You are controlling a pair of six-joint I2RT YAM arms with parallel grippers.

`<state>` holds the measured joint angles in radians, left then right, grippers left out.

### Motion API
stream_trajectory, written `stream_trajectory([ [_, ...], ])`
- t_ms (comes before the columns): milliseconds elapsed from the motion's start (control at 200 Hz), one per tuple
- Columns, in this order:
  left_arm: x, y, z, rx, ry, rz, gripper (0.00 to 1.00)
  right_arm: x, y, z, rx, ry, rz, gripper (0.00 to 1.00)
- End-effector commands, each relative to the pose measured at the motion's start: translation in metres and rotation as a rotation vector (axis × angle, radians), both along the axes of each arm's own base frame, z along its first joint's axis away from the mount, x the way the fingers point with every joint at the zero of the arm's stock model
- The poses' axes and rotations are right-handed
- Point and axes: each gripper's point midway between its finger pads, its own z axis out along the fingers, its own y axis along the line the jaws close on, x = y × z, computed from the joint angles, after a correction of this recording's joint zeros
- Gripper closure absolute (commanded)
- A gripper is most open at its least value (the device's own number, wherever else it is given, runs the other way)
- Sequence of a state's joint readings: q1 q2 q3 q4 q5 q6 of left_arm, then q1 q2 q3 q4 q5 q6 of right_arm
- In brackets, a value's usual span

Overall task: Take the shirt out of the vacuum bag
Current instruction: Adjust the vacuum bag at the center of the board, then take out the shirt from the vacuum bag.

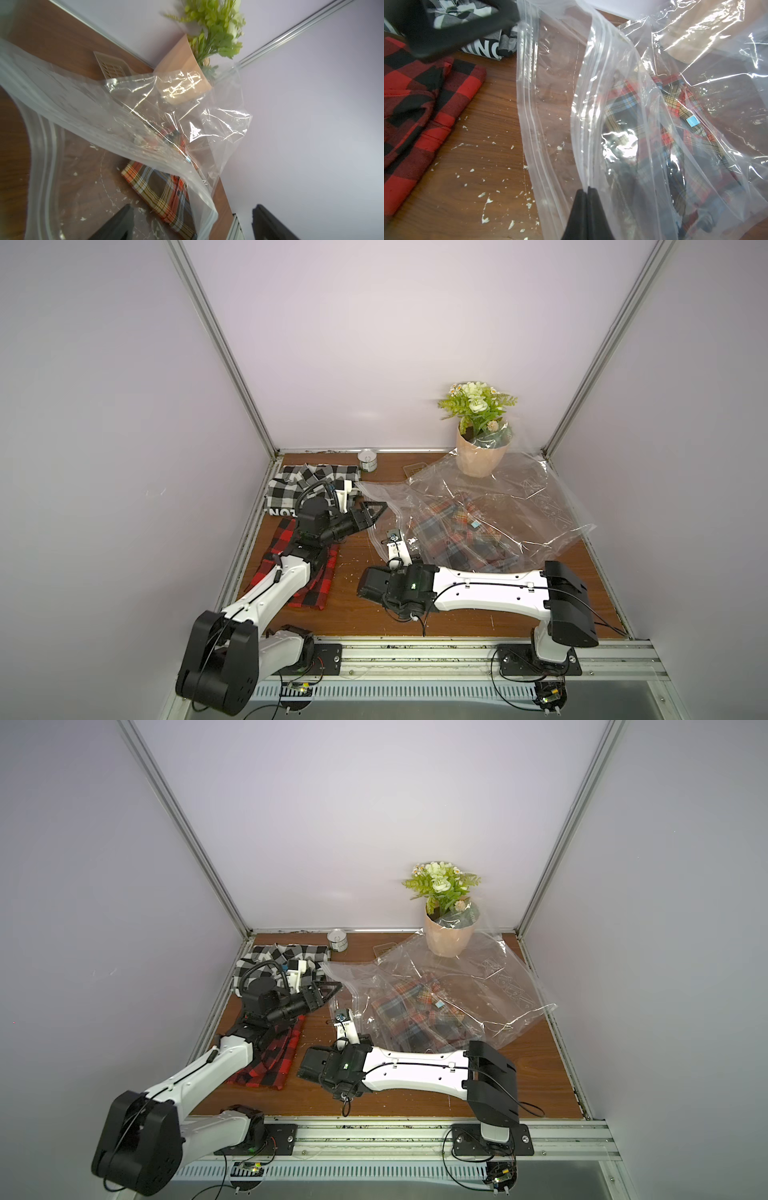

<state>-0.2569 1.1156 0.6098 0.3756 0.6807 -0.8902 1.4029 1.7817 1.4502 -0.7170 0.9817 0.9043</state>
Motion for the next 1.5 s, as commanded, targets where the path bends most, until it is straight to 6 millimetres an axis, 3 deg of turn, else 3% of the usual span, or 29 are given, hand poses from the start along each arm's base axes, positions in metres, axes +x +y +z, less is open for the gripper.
stream_trajectory([
  [0, -0.005, 0.015, -0.018, 0.121, 0.059, 0.079, 0.11, -0.003, -0.002, 0.013, 0.068, 0.012, 0.002, 1.0],
  [130, -0.015, 0.032, -0.036, 0.225, 0.134, 0.153, 0.17, -0.004, -0.003, 0.012, 0.081, 0.025, 0.004, 1.0],
  [295, -0.031, 0.032, -0.046, 0.238, 0.14, 0.178, 0.23, -0.006, -0.003, 0.016, 0.118, 0.032, 0.013, 1.0],
  [480, -0.033, 0.034, -0.064, 0.21, 0.176, 0.213, 0.34, -0.008, -0.004, 0.024, 0.163, 0.04, 0.03, 1.0],
  [555, -0.033, 0.026, -0.06, 0.166, 0.153, 0.197, 0.4, -0.009, -0.006, 0.025, 0.169, 0.044, 0.029, 1.0],
  [716, -0.031, -0.004, -0.063, 0.122, 0.126, 0.111, 0.45, -0.01, -0.001, 0.027, 0.186, 0.047, 0.047, 1.0],
  [876, -0.019, -0.014, -0.065, 0.102, 0.115, 0.095, 0.53, -0.011, 0.003, 0.025, 0.189, 0.059, 0.055, 1.0],
  [1051, -0.011, -0.033, -0.082, 0.113, 0.15, 0.026, 0.62, -0.01, 0.005, 0.028, 0.214, 0.055, 0.059, 1.0],
  [1316, -0.012, -0.071, -0.091, 0.082, 0.146, -0.081, 0.56, -0.009, 0.002, 0.032, 0.249, 0.047, 0.062, 1.0],
  [1496, -0.015, -0.078, -0.11, 0.08, 0.19, -0.097, 0.49, -0.008, 0.0, 0.035, 0.252, 0.041, 0.062, 1.0],
])
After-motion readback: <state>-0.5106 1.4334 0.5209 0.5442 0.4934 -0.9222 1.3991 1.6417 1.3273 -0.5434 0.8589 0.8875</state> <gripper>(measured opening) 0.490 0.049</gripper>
